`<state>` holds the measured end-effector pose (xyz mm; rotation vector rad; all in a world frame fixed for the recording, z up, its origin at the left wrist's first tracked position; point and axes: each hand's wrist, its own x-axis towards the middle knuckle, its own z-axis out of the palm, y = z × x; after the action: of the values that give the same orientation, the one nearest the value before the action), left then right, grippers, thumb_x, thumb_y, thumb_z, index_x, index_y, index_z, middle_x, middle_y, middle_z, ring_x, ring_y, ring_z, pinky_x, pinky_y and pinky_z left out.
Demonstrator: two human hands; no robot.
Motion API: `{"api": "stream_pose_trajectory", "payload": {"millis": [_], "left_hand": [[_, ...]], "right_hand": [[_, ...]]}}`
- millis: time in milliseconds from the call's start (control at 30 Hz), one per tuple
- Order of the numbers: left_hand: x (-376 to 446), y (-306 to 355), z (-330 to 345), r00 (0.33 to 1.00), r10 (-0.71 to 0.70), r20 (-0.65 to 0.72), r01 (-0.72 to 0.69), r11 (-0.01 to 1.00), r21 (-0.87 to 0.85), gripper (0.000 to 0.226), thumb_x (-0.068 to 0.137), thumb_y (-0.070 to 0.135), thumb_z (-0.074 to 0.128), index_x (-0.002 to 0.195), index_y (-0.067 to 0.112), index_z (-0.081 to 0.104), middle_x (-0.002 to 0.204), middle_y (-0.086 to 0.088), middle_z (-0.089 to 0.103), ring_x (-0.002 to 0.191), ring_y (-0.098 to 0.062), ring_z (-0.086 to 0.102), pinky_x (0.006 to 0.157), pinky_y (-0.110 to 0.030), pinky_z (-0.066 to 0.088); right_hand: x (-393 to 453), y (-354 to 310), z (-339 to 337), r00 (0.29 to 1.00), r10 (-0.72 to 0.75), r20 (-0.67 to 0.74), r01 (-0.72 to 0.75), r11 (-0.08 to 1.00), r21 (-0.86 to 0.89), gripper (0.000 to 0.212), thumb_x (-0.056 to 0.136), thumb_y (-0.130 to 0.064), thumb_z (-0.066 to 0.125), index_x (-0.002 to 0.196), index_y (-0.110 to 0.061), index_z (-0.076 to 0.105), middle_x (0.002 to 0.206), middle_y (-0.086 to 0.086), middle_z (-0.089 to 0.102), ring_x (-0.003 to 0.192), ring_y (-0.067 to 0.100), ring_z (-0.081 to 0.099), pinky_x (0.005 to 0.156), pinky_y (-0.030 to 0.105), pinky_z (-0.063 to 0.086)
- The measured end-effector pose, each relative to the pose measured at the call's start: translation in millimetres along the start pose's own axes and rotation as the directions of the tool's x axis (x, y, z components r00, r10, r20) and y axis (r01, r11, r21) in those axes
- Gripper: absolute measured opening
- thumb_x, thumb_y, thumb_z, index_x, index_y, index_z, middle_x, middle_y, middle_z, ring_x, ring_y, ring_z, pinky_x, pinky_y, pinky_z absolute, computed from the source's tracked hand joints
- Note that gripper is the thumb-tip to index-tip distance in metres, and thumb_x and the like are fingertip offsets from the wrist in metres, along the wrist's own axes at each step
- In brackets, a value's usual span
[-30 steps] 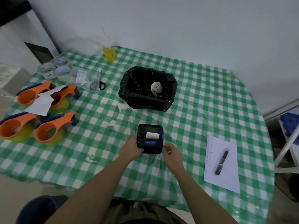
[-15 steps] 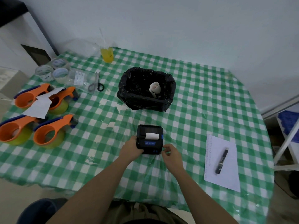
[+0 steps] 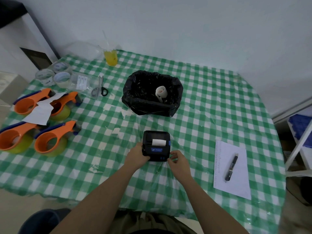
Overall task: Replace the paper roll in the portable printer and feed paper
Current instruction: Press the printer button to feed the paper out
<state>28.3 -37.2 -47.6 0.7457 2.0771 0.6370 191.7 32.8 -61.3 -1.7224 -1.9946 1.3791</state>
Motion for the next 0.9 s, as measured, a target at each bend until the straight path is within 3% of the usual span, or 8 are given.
{"api": "stream_pose_trajectory", "payload": {"millis": [533, 900], "left_hand": [[1.5, -1.2, 0.6, 1.0, 0.006, 0.002, -0.006, 1.0, -0.005, 0.052, 0.073, 0.009, 0.069, 0.12, 0.004, 0.046, 0.116, -0.021, 0.065, 0.108, -0.033, 0.061, 0.089, -0.045, 0.053], [2.1, -2.1, 1.0, 1.0, 0.005, -0.001, -0.005, 1.0, -0.002, 0.054, 0.072, 0.009, 0.071, 0.12, 0.005, 0.047, 0.117, -0.02, 0.064, 0.11, -0.033, 0.061, 0.091, -0.045, 0.052]], "right_hand": [[-0.7, -0.8, 0.5, 1.0, 0.006, 0.016, -0.006, 1.0, 0.021, 0.024, 0.085, -0.014, 0.061, 0.108, -0.013, 0.054, 0.091, 0.001, 0.058, 0.068, 0.01, 0.053, 0.063, 0.027, 0.046], [-2.4, -1.5, 0.9, 1.0, 0.004, 0.021, -0.004, 1.0, 0.009, 0.028, 0.085, -0.014, 0.062, 0.112, -0.013, 0.053, 0.092, 0.002, 0.058, 0.067, 0.009, 0.053, 0.068, 0.032, 0.05]]}}
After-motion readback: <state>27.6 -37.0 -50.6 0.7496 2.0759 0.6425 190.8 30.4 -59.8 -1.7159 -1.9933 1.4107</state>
